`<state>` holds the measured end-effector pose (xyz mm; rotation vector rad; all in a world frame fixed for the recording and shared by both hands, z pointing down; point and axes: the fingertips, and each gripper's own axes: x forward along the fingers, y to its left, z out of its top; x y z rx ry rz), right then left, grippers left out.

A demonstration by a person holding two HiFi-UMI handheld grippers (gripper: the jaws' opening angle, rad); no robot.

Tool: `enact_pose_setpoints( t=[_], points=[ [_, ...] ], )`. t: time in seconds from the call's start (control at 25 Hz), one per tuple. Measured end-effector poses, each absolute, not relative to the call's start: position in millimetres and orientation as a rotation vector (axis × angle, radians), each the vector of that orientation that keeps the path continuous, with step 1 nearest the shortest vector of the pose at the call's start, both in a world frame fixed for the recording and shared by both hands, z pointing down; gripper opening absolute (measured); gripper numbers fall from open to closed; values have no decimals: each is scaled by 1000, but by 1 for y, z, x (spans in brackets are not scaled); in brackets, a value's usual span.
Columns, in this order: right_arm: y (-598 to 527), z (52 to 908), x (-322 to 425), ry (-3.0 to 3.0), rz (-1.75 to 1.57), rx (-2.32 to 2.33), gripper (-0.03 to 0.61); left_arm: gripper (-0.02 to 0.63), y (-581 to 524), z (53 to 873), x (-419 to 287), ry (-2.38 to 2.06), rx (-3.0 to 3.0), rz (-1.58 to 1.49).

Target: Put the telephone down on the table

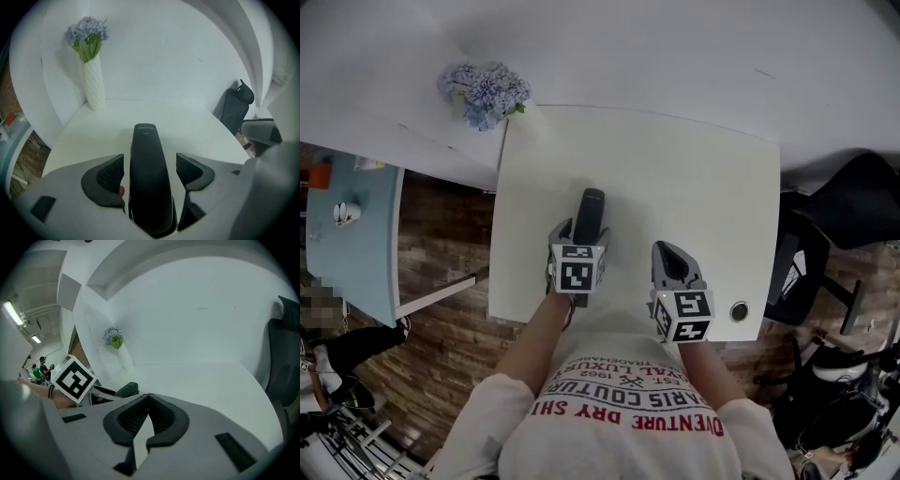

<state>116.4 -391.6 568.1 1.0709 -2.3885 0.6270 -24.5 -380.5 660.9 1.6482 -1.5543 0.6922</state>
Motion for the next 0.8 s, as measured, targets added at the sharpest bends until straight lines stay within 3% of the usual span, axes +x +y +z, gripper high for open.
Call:
enact_pose_setpoints(
  t=[0.16,0.28,0.36,0.52,0.8],
  points=[
    [-382,560,112,-2404,609,1077,17,348,-379,620,-22,-1638,1751,660],
    [-373,555,109,-2411,599,1084,17,152,-373,600,-25,-1710,1800,652],
    [-369,549,108,-2418,595,1098,17,66,-366,596,-27,-1730,1818,667],
    [-362,532,102,-2449,540,1123,17,28,-355,581,-24,-1700,1858,592],
    [-351,486,92,-2579,473,1171,17,25,-346,502,-10,-1742,2087,295]
  ],
)
